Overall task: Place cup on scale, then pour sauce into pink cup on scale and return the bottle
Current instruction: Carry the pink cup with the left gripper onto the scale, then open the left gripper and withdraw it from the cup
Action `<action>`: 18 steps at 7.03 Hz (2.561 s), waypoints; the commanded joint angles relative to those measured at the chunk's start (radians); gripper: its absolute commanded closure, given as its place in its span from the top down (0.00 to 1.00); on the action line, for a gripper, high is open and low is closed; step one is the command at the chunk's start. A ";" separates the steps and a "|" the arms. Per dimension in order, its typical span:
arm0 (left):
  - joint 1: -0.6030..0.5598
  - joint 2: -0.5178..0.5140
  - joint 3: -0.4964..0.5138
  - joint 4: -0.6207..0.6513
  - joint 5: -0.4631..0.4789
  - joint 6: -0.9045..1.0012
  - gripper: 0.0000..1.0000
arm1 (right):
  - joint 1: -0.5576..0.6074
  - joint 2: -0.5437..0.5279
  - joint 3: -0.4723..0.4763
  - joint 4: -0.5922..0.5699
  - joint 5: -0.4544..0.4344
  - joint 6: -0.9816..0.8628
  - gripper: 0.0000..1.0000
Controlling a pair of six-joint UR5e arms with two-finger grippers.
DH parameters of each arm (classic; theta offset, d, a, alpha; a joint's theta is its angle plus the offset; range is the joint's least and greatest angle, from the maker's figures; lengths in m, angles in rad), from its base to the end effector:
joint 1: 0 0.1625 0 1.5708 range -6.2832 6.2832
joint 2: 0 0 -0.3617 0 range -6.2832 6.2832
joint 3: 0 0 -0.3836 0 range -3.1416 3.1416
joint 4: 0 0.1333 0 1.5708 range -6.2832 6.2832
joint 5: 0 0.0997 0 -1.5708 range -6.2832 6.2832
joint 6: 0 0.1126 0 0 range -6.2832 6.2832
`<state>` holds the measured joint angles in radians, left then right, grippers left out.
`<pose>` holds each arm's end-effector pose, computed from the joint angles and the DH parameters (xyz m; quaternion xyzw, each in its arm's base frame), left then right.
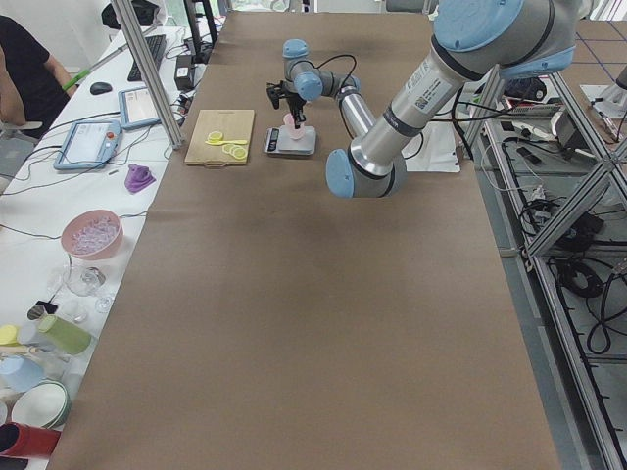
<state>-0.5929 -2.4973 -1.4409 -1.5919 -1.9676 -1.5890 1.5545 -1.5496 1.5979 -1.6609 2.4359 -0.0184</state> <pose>0.5315 -0.4663 0.1038 -0.0630 0.4250 -0.1959 0.8815 0.0396 -0.4881 0.5827 -0.0185 -0.4191 -0.0070 0.9077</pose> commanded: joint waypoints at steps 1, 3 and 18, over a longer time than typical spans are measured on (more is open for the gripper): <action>0.001 0.006 0.001 -0.008 0.003 0.004 0.98 | 0.001 0.002 0.002 0.001 0.000 0.000 1.00; 0.001 0.006 -0.009 -0.006 0.006 0.004 0.99 | -0.001 0.003 0.001 0.001 0.000 0.000 1.00; -0.344 0.475 -0.492 0.115 -0.108 0.441 0.99 | -0.344 0.160 0.446 0.314 -0.162 0.343 1.00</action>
<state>-0.8744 -2.0979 -1.9018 -1.4767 -2.0450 -1.2348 1.2661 -1.4027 1.9921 -1.3525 2.3216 0.2312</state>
